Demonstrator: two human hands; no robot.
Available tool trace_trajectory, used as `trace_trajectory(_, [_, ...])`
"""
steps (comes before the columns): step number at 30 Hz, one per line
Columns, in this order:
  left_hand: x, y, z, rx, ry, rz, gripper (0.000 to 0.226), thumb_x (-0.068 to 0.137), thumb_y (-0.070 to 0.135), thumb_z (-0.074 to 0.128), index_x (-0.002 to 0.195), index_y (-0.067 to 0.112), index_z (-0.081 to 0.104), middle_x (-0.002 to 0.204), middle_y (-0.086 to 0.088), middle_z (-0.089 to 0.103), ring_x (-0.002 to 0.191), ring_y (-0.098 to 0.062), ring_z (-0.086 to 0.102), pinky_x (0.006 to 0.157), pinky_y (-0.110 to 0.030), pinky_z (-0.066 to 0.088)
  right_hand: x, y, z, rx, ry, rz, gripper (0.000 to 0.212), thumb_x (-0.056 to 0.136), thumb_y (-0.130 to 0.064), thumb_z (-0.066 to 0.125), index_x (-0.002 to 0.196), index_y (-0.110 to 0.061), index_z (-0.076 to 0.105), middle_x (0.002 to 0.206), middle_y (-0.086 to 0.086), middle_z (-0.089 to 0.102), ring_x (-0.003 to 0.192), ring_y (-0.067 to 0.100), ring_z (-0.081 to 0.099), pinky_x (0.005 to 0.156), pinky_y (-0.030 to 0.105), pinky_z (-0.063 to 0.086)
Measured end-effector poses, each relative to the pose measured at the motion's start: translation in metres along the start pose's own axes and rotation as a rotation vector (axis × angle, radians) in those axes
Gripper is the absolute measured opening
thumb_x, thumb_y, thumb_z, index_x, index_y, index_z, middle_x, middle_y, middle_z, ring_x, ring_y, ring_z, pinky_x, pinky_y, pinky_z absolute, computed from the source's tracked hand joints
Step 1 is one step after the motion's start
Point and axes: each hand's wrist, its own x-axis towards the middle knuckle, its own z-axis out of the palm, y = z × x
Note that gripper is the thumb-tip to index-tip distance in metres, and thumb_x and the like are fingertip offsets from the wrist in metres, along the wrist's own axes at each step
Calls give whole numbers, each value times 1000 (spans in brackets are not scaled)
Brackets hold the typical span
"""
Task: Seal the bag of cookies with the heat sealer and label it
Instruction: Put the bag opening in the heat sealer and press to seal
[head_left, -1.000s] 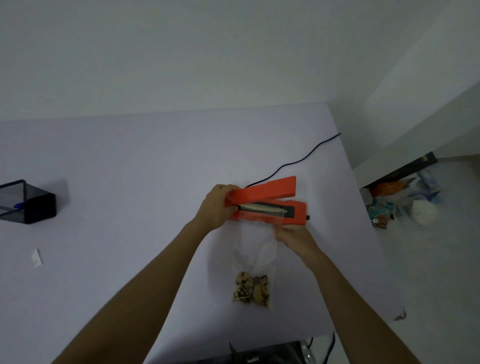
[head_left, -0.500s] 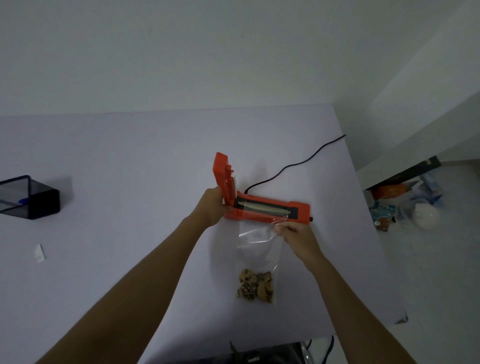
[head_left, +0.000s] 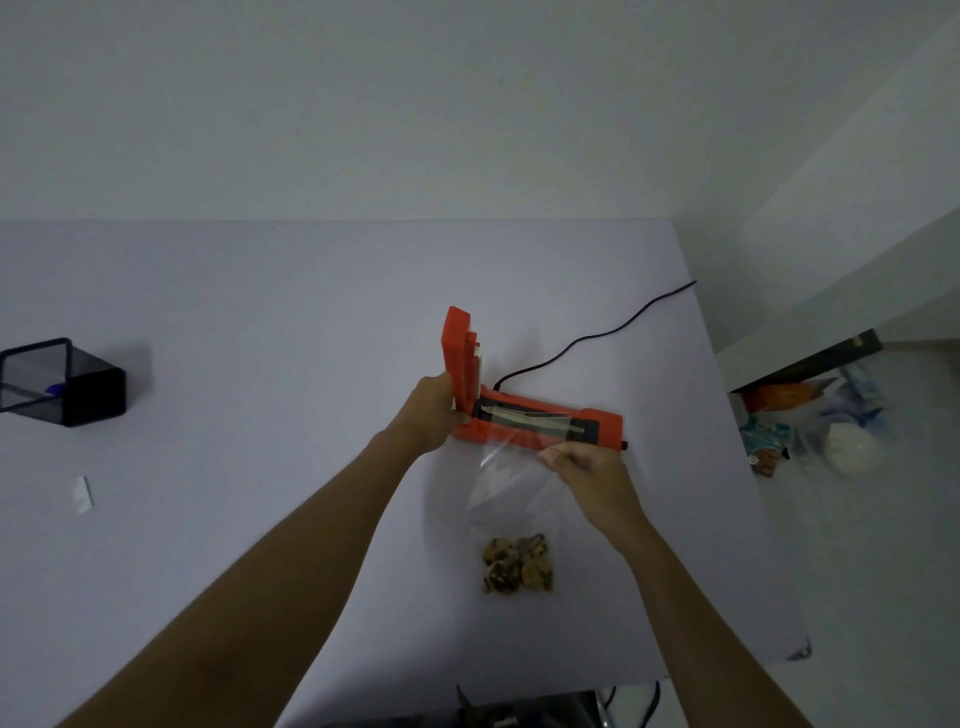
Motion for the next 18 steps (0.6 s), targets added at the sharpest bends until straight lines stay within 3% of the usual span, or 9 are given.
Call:
trace_trajectory(4, [1,0,1,2,6,-5,36,81,-4,64,116,5,58,110,-12,65,101,-26,60,83,-25,42,-4,-12,1,-20,-20,-40,13,91,-21,63,88,-20,76,87,-11,74,83,-2,65,72,5,44])
trace_trajectory(12, [3,-4,1,14,-13,16,43,84,2,61,125,8,55,112,-10,65,102,-26,61,83,-25,43,-15,-31,3,-57,-54,-85,13,90,-21,64,91,-20,77,85,-9,75,82,2,67,77,15,49])
trace_trajectory(15, [1,-8,2,-37,-28,22,54,86,8,61,137,11,41,115,-11,64,104,-28,62,86,-29,48,-21,-38,5,-51,-104,-109,13,91,-17,63,91,-15,76,86,-3,75,82,8,70,83,25,54])
trace_trajectory(18, [-15,-18,5,-125,-24,-45,74,86,10,61,146,12,18,136,-14,51,119,-32,54,100,-42,46,-28,-50,12,-34,-166,-113,16,93,-13,59,93,-9,74,91,0,75,77,13,72,79,23,55])
